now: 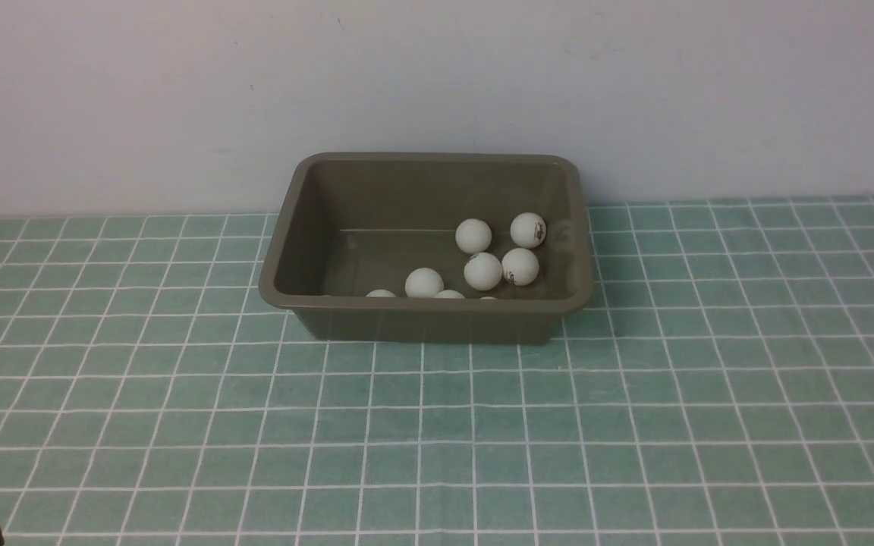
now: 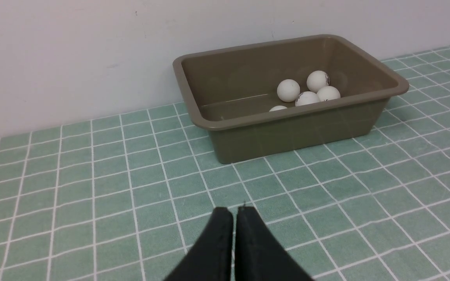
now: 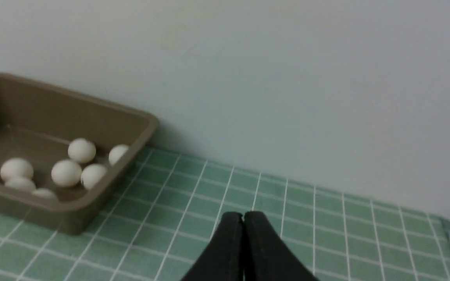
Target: Put the table tennis balls in the box on the green coffee tablecloth.
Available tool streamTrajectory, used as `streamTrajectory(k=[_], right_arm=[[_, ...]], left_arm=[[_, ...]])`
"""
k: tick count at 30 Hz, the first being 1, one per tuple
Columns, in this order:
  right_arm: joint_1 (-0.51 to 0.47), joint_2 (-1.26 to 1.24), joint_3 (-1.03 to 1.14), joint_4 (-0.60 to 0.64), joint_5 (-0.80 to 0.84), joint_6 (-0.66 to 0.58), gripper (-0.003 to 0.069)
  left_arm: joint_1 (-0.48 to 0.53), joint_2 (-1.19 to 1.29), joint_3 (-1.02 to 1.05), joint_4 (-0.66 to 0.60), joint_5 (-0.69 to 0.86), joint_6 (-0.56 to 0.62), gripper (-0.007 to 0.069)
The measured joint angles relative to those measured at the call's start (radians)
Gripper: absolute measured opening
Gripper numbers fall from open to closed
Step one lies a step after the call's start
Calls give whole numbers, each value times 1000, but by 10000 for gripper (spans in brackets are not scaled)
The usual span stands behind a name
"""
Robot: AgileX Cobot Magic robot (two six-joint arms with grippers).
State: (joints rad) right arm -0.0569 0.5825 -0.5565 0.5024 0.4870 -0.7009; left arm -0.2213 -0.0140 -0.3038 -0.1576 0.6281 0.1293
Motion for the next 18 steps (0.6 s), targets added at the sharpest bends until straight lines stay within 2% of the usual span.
streamTrajectory(k=[18], right_arm=[[0, -7, 15, 26, 116, 1, -10]], left_arm=[[0, 0, 0, 0, 0, 0, -4]])
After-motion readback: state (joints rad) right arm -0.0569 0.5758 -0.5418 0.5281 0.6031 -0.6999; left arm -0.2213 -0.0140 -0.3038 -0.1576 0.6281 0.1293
